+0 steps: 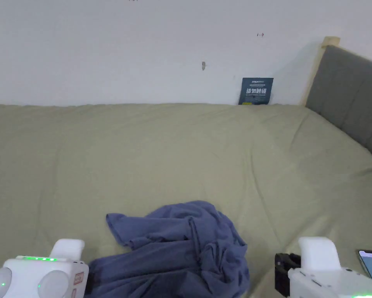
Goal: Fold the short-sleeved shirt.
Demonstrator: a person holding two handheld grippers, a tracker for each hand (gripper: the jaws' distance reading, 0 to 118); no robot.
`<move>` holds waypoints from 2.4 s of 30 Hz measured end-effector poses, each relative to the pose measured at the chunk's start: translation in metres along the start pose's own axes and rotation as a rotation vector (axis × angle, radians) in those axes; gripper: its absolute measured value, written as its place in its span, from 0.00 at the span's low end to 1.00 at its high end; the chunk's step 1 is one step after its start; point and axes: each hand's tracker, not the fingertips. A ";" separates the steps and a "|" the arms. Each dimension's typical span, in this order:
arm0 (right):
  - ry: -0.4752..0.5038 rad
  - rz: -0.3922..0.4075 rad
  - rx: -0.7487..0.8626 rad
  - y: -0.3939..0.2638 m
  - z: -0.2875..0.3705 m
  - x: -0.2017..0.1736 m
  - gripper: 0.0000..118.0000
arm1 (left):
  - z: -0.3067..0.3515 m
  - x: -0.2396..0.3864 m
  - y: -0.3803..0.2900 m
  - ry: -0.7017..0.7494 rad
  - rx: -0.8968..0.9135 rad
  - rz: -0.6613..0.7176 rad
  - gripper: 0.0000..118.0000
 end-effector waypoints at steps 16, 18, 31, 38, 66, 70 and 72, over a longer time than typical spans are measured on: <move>-0.004 0.201 -0.470 0.057 -0.202 -0.011 0.98 | -0.004 -0.008 -0.002 -0.058 0.006 0.031 0.00; 0.035 0.143 -0.459 0.058 -0.200 -0.015 0.88 | -0.005 -0.006 -0.003 -0.055 0.005 0.034 0.00; 0.125 0.072 -0.242 0.106 -0.079 0.028 0.05 | 0.075 -0.046 0.008 0.065 0.124 0.097 0.00; 0.142 0.035 -0.081 0.145 0.018 0.072 0.05 | 0.194 -0.091 0.033 0.161 0.301 0.161 0.00; 0.079 0.059 0.256 0.333 0.136 0.057 0.05 | 0.372 -0.086 0.197 0.333 0.662 0.131 0.00; 0.052 0.073 0.271 0.363 0.106 0.044 0.05 | 0.360 -0.084 0.230 0.356 0.673 0.134 0.00; 0.045 0.075 0.271 0.377 0.089 0.038 0.05 | 0.351 -0.084 0.246 0.381 0.674 0.131 0.00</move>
